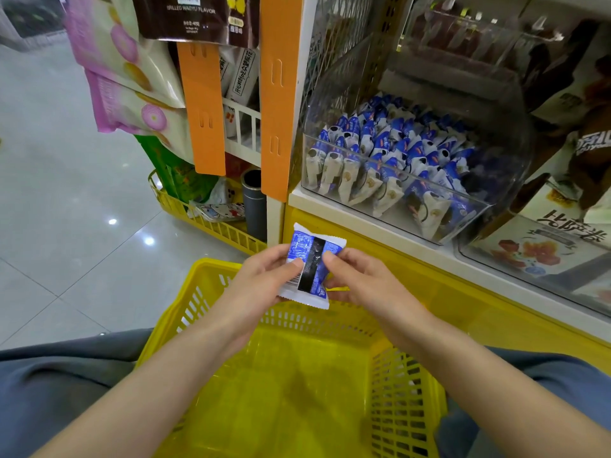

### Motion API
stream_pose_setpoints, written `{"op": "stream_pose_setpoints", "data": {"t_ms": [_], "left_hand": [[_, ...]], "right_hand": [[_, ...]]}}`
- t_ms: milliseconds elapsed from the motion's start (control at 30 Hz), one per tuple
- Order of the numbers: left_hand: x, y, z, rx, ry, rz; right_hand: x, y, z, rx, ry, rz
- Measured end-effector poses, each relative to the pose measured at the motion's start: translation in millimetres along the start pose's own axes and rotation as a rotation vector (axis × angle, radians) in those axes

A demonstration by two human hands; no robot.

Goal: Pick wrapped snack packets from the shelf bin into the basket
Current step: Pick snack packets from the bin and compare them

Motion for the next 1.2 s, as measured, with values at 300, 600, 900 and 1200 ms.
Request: {"op": "stream_pose_setpoints", "data": {"t_ms": [300, 600, 900, 1200], "left_hand": [[6.7, -7.0, -3.3, 0.260, 0.178, -0.312], [4.9, -10.3, -6.1, 0.384, 0.217, -0.556], [3.3, -13.7, -10.7, 0.438, 0.323, -0.627], [1.5, -6.4, -2.1, 0.544, 0.430, -1.038]], "right_hand": [[-0.4, 4.7, 0.5, -0.092, 0.081, 0.175], [-0.3, 7.1, -1.5, -0.230, 0.102, 0.428], [4.9, 13.2, -3.0, -0.394, 0.053, 0.631], [7.4, 12.7, 1.1, -0.384, 0.025, 0.510]]}}
Point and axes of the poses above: each hand's wrist, its own z-axis away from the middle knuckle, its own x-axis out of the palm, y = z × x, the point moved 3 cm from there along -z, towards the middle knuckle, and after that the axes turned 12 degrees about -x, right-handed, at the moved point
